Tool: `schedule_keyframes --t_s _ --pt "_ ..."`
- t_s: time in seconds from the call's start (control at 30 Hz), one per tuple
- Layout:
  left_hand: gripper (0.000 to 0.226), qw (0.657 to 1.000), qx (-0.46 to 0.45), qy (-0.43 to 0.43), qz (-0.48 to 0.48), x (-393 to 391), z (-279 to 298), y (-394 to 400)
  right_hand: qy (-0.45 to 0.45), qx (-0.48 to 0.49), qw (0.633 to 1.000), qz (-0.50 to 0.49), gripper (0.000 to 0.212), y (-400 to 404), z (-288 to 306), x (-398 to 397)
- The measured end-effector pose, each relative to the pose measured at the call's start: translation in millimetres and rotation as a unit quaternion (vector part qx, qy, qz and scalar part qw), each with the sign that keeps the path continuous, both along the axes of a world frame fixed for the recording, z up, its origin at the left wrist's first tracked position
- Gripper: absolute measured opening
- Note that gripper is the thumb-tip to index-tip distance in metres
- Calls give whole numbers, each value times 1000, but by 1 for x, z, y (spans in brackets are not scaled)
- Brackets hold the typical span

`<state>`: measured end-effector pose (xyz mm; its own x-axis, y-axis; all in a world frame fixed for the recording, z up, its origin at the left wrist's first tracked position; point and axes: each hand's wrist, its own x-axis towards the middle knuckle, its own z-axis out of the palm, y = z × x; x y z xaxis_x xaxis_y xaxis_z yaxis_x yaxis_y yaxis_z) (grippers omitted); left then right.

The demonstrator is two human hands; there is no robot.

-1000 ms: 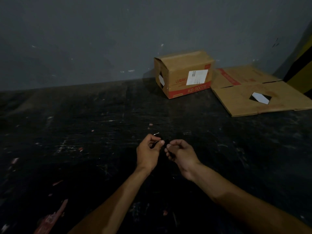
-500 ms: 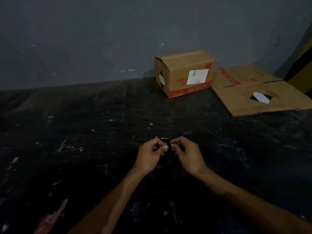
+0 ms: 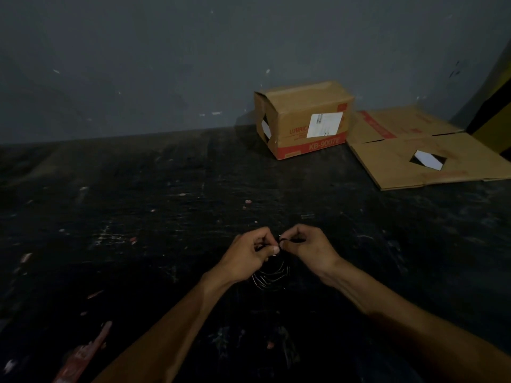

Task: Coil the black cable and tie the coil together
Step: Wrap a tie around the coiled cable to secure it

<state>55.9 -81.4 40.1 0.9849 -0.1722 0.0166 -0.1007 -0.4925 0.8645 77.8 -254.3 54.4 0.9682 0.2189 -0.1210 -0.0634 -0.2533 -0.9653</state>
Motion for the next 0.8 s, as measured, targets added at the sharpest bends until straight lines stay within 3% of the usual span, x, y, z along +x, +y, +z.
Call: schedule_keyframes --t_s 0.1,0.27,0.43,0.57,0.67,0.8 --pt "19 1000 -14 10 -9 -1 4 -1 39 15 999 13 27 -2 3 2" --pt "28 998 -43 41 -1 -1 6 -4 59 -16 998 27 17 -5 5 3" --pt "30 992 -110 32 47 0 7 -14 52 -8 998 -20 20 -7 5 9" --pt "34 981 -162 72 84 -1 4 -13 44 41 995 -79 23 -14 10 17" --pt "27 952 -246 159 96 -5 -5 -14 68 118 983 -124 25 -21 13 22" --pt "43 889 -390 230 72 -9 -8 -16 149 229 951 -142 23 -35 13 22"
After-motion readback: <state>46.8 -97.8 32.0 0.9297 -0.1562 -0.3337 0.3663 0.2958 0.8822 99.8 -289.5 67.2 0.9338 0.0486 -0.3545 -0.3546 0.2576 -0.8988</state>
